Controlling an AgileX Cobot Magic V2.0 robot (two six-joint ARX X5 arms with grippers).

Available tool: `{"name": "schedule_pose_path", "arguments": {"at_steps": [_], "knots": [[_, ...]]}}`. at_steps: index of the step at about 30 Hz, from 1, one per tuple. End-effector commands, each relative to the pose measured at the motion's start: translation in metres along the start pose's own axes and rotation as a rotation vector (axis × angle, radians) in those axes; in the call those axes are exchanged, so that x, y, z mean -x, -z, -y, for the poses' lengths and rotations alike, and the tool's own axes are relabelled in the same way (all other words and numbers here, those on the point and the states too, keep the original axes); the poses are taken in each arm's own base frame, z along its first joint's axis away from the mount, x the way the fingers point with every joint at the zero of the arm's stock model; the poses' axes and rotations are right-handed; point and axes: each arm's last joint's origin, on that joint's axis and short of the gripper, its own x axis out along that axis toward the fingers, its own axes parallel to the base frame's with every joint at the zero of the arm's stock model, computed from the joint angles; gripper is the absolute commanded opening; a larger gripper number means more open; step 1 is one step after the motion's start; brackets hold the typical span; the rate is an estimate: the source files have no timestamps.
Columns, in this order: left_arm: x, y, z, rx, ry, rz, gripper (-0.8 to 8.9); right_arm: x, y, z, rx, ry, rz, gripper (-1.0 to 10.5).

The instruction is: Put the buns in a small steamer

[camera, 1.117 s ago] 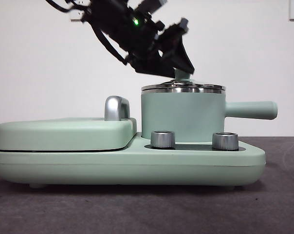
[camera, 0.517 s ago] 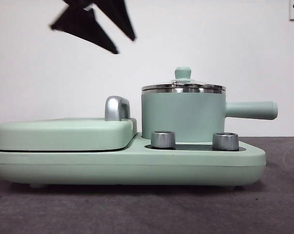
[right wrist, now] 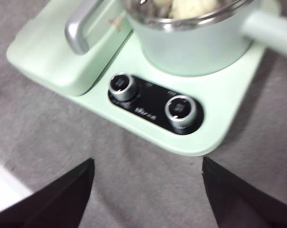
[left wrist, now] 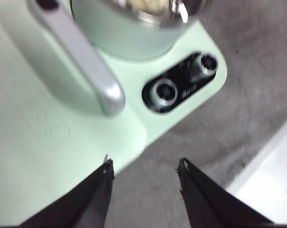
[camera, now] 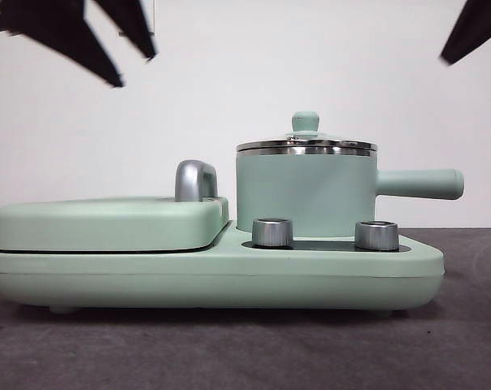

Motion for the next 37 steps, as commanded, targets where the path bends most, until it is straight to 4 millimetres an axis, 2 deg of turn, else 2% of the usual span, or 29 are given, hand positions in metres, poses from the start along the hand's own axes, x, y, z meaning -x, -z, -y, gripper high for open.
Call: {"name": "schedule_pose_path", "arguments": {"at_steps": [1,5,11,19,20,21,22,37], "knots": [[-0.003,0.015,-0.001,0.021,0.009,-0.015,2.27,-0.010,-0.004,-0.001,0.012,-0.027,-0.028,3.5],[-0.006,0.041,-0.005,0.060,-0.002,-0.018,2.27,-0.025,-0.010,-0.001,0.008,-0.051,-0.055,3.5],[-0.005,0.062,-0.007,0.098,-0.025,-0.016,2.27,-0.041,-0.017,-0.003,0.008,-0.100,-0.048,3.5],[-0.003,0.063,-0.007,0.097,-0.024,-0.014,2.11,-0.043,-0.020,-0.003,0.014,-0.112,-0.027,3.5],[-0.003,0.063,-0.007,0.097,-0.024,-0.014,1.67,-0.043,-0.020,-0.003,0.013,-0.112,-0.028,2.9],[-0.003,0.063,-0.007,0.098,-0.024,-0.015,0.59,-0.043,-0.020,-0.003,0.013,-0.112,-0.028,1.5],[-0.003,0.063,-0.007,0.099,-0.025,-0.018,-0.02,-0.043,-0.020,-0.003,0.013,-0.112,-0.028,0.0],[-0.003,0.063,-0.006,0.097,-0.023,-0.014,0.16,-0.042,-0.024,-0.006,0.021,-0.162,0.006,0.2]]}}
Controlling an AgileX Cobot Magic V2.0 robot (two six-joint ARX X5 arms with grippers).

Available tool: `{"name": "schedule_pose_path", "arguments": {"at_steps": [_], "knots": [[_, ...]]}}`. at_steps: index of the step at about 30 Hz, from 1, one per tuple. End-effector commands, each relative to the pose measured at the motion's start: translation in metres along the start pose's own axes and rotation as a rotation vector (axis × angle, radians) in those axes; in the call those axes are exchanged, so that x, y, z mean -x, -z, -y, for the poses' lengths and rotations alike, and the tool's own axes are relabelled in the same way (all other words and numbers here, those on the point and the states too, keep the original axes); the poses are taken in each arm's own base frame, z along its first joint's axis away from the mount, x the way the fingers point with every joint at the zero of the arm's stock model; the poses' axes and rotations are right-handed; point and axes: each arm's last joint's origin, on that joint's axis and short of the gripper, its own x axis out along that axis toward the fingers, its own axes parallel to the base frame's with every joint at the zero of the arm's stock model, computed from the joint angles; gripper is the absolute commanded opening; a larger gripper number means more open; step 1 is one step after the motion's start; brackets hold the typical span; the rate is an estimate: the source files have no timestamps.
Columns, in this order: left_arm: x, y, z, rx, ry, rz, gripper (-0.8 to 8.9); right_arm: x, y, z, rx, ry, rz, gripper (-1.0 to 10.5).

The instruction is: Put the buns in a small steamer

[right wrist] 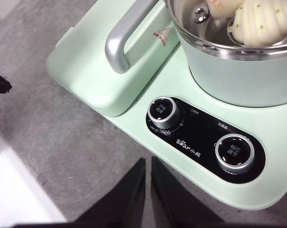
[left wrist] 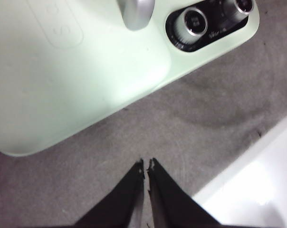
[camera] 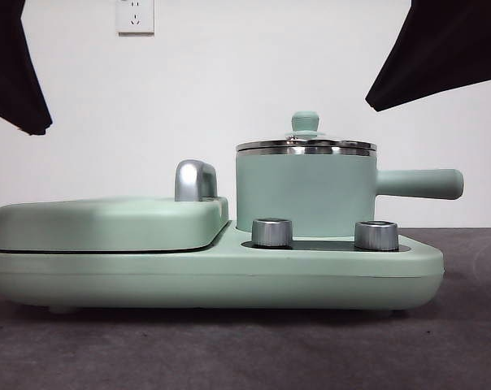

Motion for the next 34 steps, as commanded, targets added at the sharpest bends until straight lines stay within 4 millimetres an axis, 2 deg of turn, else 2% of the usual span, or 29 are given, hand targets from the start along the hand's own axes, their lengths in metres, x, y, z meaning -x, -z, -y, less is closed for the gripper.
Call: {"name": "schedule_pose_path", "arguments": {"at_steps": [1,3,7,9,12,16,19,25,30,34], "knots": [[0.000,-0.002,0.002,-0.008,0.008,0.007,0.16,0.000,-0.002,-0.002,0.012,-0.009,0.008,0.2],[0.000,-0.002,0.003,-0.012,0.011,0.006,0.16,0.000,-0.002,-0.002,0.012,-0.009,0.008,0.2],[0.003,-0.004,-0.001,-0.170,-0.030,0.056,0.20,0.000,-0.002,-0.002,0.012,-0.009,0.008,0.2],[0.004,-0.004,-0.004,-0.214,-0.035,0.141,0.20,0.000,-0.002,-0.002,0.012,-0.009,0.008,0.2],[0.004,0.003,-0.015,-0.287,-0.063,0.387,0.20,0.000,-0.002,-0.002,0.012,-0.009,0.008,0.2],[0.004,0.031,-0.039,-0.253,-0.146,0.696,0.20,0.000,-0.002,-0.002,0.012,-0.009,0.008,0.2],[0.003,0.059,-0.054,-0.230,-0.228,0.818,0.20,0.000,-0.002,-0.002,0.012,-0.009,0.008,0.2],[-0.004,0.103,-0.076,-0.133,-0.451,0.935,0.20,0.000,-0.002,-0.002,0.012,-0.009,0.008,0.2],[-0.013,0.121,-0.087,-0.083,-0.560,0.985,0.20,0.000,-0.002,-0.002,0.012,-0.009,0.008,0.2],[-0.025,0.130,-0.092,-0.074,-0.567,0.970,0.20,0.000,-0.002,-0.002,0.012,-0.009,0.008,0.2]]}}
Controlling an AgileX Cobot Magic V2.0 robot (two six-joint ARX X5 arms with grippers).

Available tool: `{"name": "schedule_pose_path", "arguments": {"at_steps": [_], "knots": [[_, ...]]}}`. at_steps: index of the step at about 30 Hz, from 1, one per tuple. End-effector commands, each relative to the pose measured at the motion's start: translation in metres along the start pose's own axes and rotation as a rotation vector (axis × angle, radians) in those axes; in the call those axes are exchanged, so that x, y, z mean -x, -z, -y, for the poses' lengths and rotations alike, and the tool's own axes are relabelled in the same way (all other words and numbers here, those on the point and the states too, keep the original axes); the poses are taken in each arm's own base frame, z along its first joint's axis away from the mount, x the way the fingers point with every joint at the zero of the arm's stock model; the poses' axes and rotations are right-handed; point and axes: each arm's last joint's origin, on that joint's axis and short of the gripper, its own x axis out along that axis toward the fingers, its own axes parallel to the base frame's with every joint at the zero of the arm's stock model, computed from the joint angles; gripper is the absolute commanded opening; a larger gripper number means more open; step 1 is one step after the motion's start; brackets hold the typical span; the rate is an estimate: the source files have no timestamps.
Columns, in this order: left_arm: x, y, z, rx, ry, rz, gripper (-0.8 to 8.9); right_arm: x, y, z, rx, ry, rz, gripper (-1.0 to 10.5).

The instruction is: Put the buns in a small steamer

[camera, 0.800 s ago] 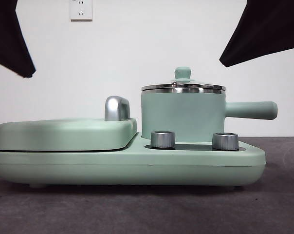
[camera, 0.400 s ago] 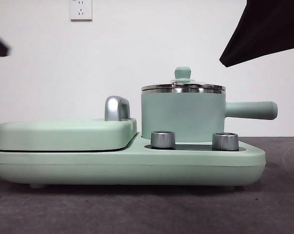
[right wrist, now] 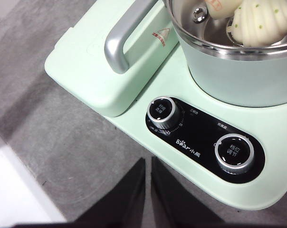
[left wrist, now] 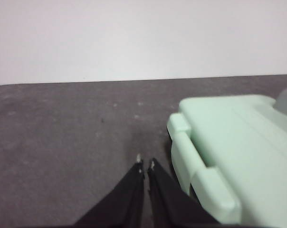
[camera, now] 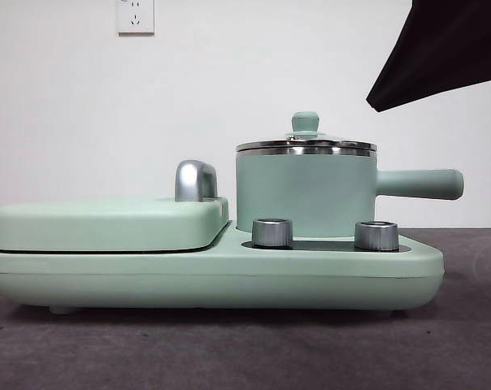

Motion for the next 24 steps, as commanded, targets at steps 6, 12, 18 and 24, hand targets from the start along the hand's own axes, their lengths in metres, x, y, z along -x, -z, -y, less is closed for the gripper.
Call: {"name": "schedule_pose_path", "arguments": {"at_steps": [6,12,18,24], "knots": [[-0.0001,0.0063,0.0000,0.026,-0.003,-0.011,0.20,-0.0004,-0.0016,-0.0017,0.012,-0.008,0.007,0.2],[-0.0001,0.0064,0.0000,0.026,-0.003,-0.012,0.20,-0.0004,-0.0016,-0.0017,0.012,-0.008,0.007,0.2],[-0.0001,0.0064,0.0000,0.026,-0.003,-0.012,0.20,-0.0004,-0.0016,-0.0017,0.012,-0.008,0.007,0.2],[-0.0001,0.0064,0.0000,0.026,-0.003,-0.012,0.20,-0.0001,-0.0036,-0.0020,0.029,-0.008,0.029,0.2]]}}
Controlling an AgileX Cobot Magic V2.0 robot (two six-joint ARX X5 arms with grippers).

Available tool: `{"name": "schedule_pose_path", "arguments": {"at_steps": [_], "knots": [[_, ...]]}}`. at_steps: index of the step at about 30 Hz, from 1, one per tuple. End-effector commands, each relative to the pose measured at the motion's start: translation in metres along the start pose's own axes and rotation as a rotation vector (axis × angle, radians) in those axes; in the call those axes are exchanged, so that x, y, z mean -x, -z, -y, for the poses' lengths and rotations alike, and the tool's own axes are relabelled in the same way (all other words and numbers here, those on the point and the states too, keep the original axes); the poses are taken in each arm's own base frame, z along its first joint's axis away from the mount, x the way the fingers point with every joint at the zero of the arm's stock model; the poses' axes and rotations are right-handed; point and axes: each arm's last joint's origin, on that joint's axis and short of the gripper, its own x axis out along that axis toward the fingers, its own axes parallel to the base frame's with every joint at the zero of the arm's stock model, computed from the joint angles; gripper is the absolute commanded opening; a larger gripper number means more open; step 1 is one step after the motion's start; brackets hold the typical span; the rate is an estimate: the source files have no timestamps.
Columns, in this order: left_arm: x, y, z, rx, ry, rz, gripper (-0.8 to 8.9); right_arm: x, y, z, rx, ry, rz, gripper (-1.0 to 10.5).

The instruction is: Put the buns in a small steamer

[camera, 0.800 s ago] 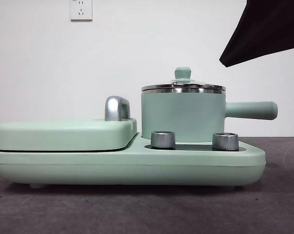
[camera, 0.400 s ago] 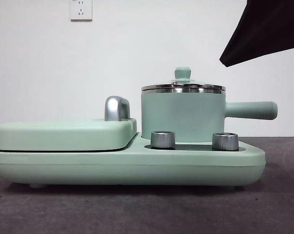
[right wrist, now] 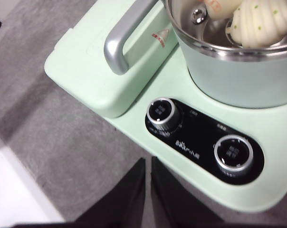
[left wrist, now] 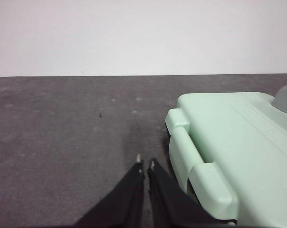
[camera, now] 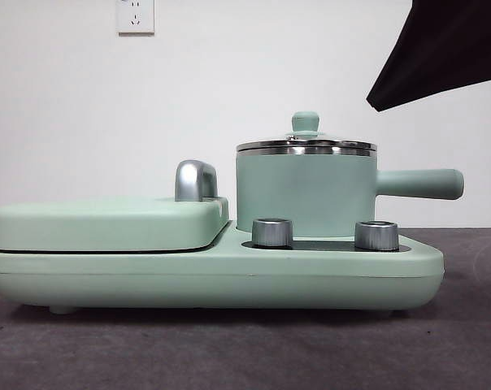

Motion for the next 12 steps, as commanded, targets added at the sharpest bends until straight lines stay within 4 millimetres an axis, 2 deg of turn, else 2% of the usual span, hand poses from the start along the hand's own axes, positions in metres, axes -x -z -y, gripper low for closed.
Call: {"name": "schedule_pose_path", "arguments": {"at_steps": [1,7,12], "knots": [[-0.002,0.006,0.000,0.003,-0.001,-0.009,0.20,0.001,-0.003,-0.002,0.057,-0.006,0.023,0.2],[-0.002,0.006,0.000,0.003,-0.001,-0.009,0.20,0.021,0.008,0.013,0.279,0.151,0.208,0.2],[-0.002,0.006,0.000,0.003,-0.001,-0.009,0.20,0.040,0.044,0.040,0.309,0.340,0.455,0.2]]}}
